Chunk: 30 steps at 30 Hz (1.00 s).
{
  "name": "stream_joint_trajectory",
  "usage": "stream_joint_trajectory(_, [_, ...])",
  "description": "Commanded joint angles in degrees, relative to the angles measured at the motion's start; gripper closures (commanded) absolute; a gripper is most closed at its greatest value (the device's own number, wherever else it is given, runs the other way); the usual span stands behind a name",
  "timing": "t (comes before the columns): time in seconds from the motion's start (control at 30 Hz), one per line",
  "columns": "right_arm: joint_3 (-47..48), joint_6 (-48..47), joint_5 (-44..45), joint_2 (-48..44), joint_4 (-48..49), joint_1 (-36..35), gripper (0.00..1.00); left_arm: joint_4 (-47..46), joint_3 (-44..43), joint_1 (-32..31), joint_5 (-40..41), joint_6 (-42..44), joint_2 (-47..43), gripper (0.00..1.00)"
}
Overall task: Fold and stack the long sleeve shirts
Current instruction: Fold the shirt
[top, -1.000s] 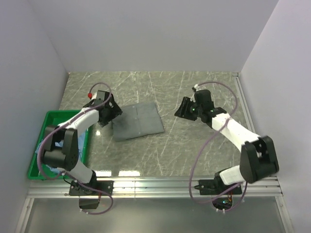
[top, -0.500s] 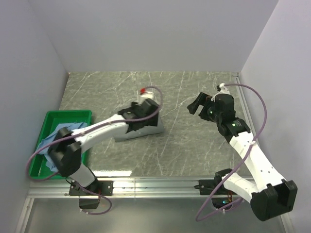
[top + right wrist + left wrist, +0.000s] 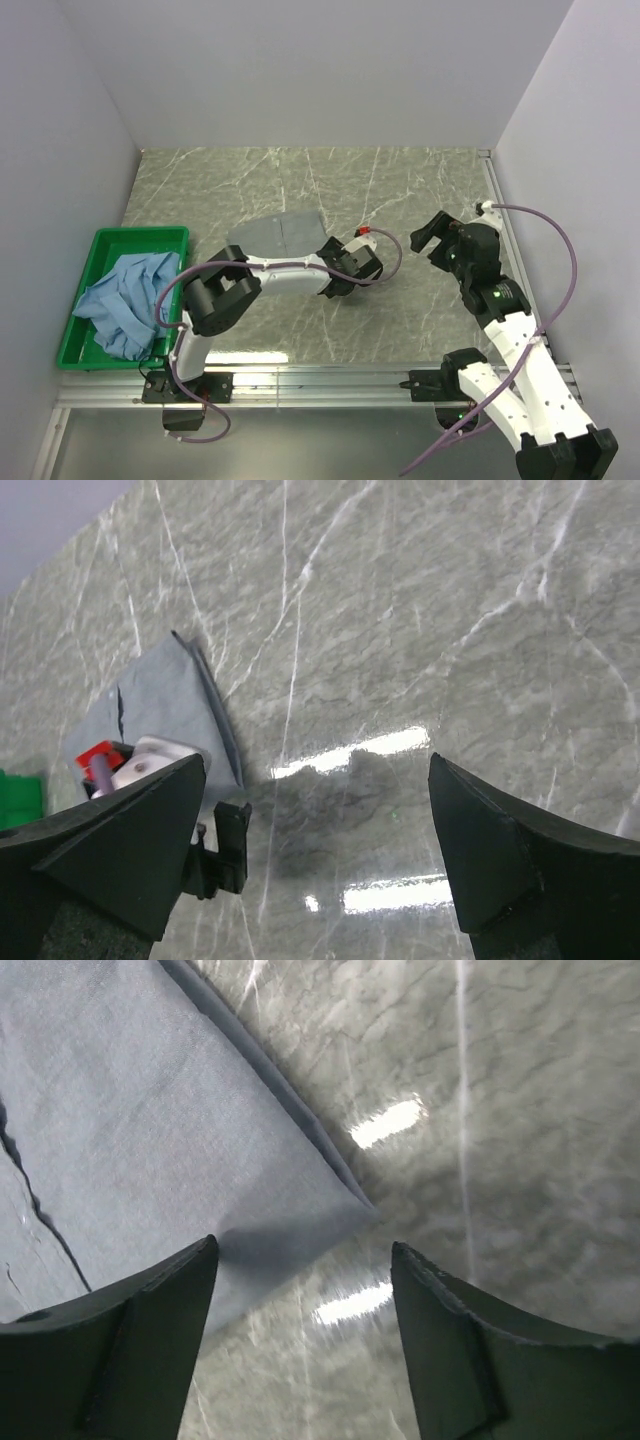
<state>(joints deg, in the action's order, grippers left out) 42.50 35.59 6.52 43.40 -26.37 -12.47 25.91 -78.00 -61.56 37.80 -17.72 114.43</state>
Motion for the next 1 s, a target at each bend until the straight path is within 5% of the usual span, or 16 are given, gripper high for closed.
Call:
stream_joint_trajectory(0.0, [-1.5,1.1,2.3,-1.7,1.3,0.6,0.01,-2.4,-2.0,0.3,3.2,2.8,2.0,0.27])
stream_joint_trajectory(0.3, [-5.3,2.6,-5.2,1.2,7.9,0.6,0.03,-5.7,0.7,0.4,6.5,2.1,3.9,0.47])
stream_joint_trajectory(0.4, [-6.9,4.0,-7.7,2.6,10.5,0.6,0.04,-6.7,1.6,0.4,6.7,2.0,3.6,0.62])
stream_joint_trajectory(0.43, [-7.7,4.5,-8.3,2.9,11.2,0.7,0.04,-6.8,1.8,0.5,6.9,1.6,3.1,0.75])
stream_joint_trajectory(0.57, [-9.4,7.5,-11.4,5.5,14.9,2.1,0.04,-6.3,2.8,1.1,6.1,-0.3,0.9,0.99])
stream_joint_trajectory(0.8, [-6.4,11.9,-27.9,23.3,20.2,4.5,0.03,-8.5,9.3,3.0,-2.1,-3.8,-8.7,0.99])
stream_joint_trajectory(0.97, [-7.3,17.7,-37.0,35.6,33.7,3.6,0.03,-9.6,12.9,3.9,-5.8,-6.0,-14.3,0.99])
